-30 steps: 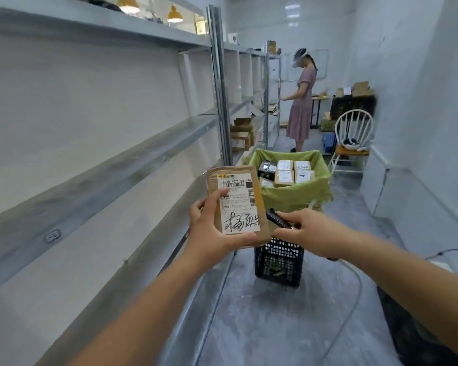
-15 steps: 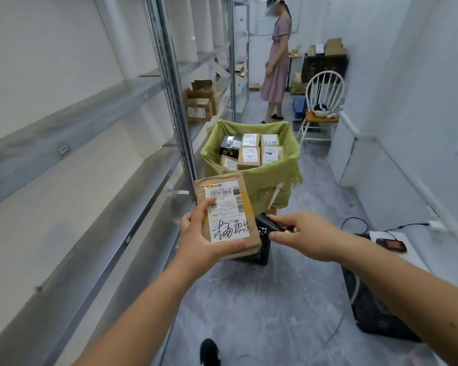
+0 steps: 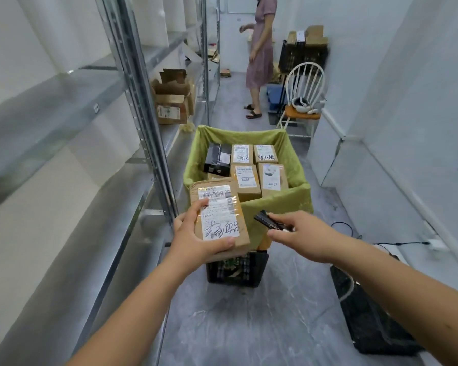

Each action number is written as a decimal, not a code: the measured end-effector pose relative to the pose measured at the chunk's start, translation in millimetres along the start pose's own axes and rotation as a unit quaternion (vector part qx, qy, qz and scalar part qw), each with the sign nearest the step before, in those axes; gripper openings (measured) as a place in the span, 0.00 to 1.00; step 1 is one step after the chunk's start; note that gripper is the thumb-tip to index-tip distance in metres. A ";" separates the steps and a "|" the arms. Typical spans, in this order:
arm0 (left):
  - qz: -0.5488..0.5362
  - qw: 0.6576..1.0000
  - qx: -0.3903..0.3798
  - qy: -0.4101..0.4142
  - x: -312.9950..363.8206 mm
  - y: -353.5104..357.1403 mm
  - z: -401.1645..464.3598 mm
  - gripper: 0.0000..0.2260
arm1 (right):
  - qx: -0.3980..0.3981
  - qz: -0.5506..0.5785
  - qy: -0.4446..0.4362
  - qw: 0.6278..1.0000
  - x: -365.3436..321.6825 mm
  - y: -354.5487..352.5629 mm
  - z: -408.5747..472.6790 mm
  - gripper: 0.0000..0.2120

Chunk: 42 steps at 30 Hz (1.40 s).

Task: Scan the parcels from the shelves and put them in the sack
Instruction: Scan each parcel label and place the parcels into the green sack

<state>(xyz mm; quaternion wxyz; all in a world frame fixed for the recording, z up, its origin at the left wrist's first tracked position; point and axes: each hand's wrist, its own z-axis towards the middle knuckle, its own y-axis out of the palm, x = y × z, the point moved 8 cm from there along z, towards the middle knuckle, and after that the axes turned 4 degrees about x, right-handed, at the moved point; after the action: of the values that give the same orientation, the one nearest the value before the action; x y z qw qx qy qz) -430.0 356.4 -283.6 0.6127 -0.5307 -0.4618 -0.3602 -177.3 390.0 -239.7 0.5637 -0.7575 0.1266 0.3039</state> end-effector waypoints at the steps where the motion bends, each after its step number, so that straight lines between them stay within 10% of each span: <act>1: 0.003 1.000 -0.003 0.002 0.2 -3.3 15.5 0.43 | 0.008 0.010 0.004 1.000 -3.9 -1.1 12.4 0.23; 27: 0.178 0.971 -0.058 -0.151 -58.9 33.9 337.8 0.46 | -0.029 0.092 0.009 0.995 60.1 -21.5 315.8 0.21; 42: 0.272 0.940 -0.123 -0.166 -121.1 73.9 368.3 0.35 | -0.099 0.059 0.019 0.993 84.5 -10.6 384.2 0.16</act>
<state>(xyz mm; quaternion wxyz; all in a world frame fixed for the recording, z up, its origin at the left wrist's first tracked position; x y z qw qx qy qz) -466.8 725.6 -418.2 0.5322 -0.7595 -0.3466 -0.1405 -227.5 764.0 -351.5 0.4644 -0.8068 0.1509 0.3327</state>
